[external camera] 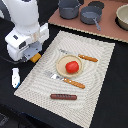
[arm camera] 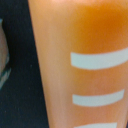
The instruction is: Interact with the objects in diverse but meaningful ways.
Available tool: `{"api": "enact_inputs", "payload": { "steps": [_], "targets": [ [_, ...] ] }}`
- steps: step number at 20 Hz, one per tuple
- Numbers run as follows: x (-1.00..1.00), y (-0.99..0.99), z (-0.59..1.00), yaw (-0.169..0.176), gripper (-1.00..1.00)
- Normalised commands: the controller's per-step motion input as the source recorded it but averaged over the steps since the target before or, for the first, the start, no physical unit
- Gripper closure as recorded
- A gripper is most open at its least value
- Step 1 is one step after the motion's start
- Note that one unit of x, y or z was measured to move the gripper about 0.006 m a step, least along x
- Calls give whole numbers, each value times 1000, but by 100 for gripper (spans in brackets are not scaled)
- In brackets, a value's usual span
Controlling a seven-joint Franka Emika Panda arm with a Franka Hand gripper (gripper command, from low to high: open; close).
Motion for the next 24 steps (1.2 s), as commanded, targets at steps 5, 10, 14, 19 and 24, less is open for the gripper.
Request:
{"api": "enact_inputs", "payload": {
  "steps": [5, 10, 14, 19, 24],
  "targets": [
    [-255, 103, -235, 0, 100],
    [-285, 84, -117, 0, 100],
    [-764, 0, 964, -113, 100],
    [-65, 219, 1000, -129, 100],
    [710, 333, 1000, -84, 100]
  ]
}}
